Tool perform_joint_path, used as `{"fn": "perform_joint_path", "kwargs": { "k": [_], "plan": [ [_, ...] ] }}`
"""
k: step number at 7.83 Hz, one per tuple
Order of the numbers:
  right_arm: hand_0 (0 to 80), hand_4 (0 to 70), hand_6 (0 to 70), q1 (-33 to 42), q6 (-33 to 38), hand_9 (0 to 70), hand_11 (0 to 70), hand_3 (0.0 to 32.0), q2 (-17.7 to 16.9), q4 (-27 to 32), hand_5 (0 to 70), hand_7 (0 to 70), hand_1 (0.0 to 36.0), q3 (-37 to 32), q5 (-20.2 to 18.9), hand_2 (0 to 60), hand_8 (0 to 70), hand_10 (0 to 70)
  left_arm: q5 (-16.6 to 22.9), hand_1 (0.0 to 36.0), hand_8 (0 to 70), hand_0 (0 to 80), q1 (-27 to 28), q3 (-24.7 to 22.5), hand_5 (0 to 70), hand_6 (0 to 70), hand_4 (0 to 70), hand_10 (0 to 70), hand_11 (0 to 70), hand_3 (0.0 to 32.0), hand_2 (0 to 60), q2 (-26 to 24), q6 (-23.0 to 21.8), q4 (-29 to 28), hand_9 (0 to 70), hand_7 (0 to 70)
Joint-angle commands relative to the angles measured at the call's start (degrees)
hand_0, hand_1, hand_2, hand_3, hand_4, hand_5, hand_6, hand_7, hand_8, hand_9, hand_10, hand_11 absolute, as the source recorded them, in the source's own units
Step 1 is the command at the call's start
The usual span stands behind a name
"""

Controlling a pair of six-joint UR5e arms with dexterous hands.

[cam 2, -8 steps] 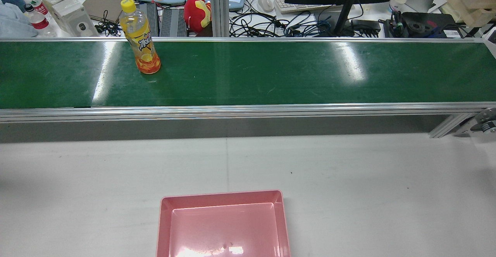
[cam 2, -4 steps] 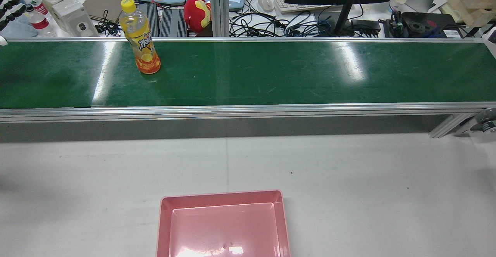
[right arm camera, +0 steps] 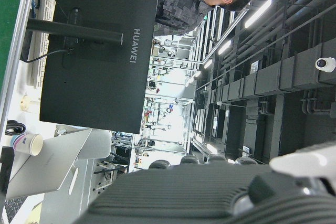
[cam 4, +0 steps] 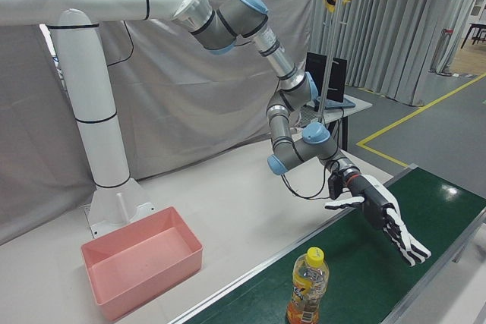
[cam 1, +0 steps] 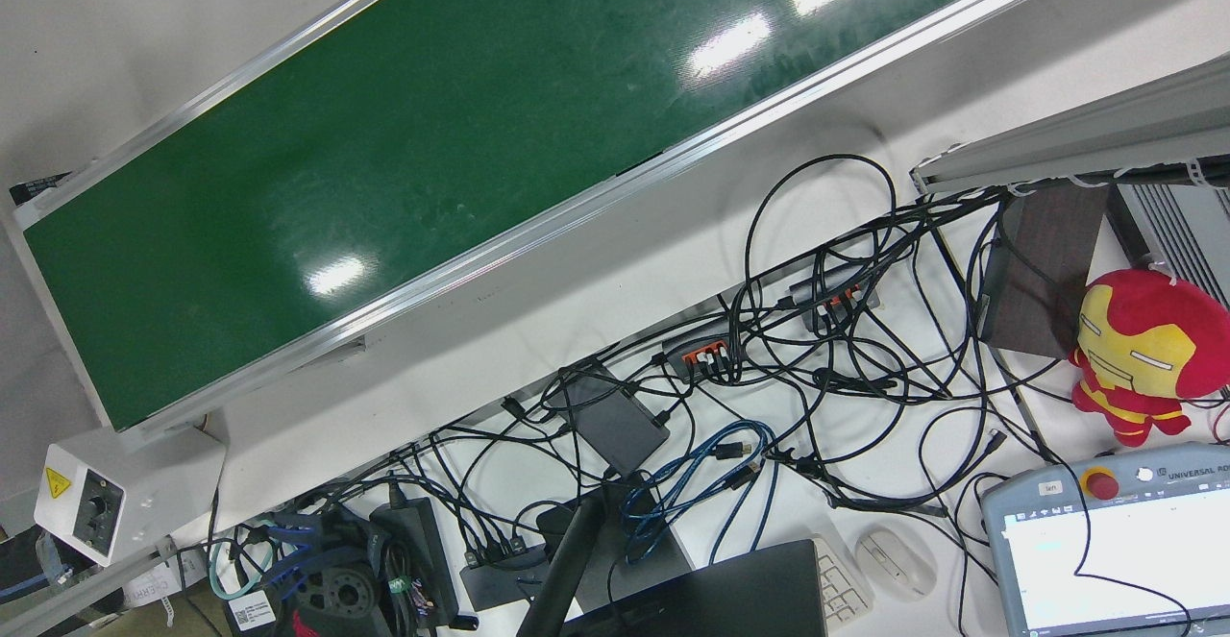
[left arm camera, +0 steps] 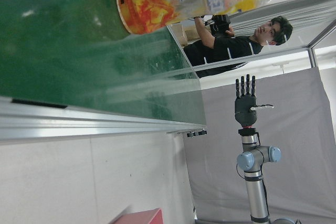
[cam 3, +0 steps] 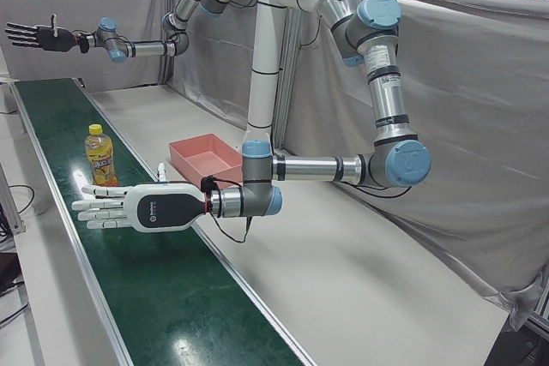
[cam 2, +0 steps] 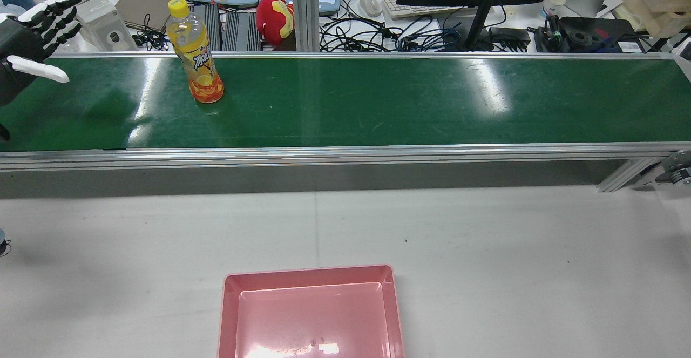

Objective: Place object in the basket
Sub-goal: 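Reach the left hand toward the yellow juice bottle on the conveyor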

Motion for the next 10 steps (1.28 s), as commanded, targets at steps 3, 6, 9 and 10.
{"fn": "perform_joint_path", "kwargs": {
  "k": [3,6,9,10],
  "plan": [
    [0.0,0.0,0.0,-0.09,0.0,0.0,0.0,0.0,0.04,0.0,0.0,0.0,0.0,0.09,0.0,0.0,0.0,0.0,-2.61,12.5,2.5,57.4,6.46,2.57,16.2,0.0,10.2,3.5,7.0,0.0,0.0,-7.43,2.09,3.72,4.4,0.0],
    [0.0,0.0,0.0,0.0,0.0,0.0,0.0,0.0,0.04,0.0,0.0,0.0,0.0,0.09,0.0,0.0,0.0,0.0,-3.86,13.3,2.7,58.3,7.89,3.11,16.5,0.0,10.0,3.3,6.8,0.0,0.0,-9.46,2.01,4.77,4.7,0.0],
    [0.0,0.0,0.0,0.0,0.0,0.0,0.0,0.0,0.04,0.0,0.0,0.0,0.0,0.18,0.0,0.0,0.0,0.0,-3.78,13.7,2.6,58.6,8.33,4.43,17.5,0.0,10.3,3.1,6.6,0.0,0.0,-16.65,2.01,9.07,4.4,0.0],
    [0.0,0.0,0.0,0.0,0.0,0.0,0.0,0.0,0.04,0.0,0.0,0.0,0.0,0.18,0.0,0.0,0.0,0.0,-3.78,13.7,3.0,58.5,10.16,4.61,18.3,0.0,10.5,3.3,6.8,0.0,0.0,-17.46,2.01,9.78,4.9,0.0]
  ]
}}
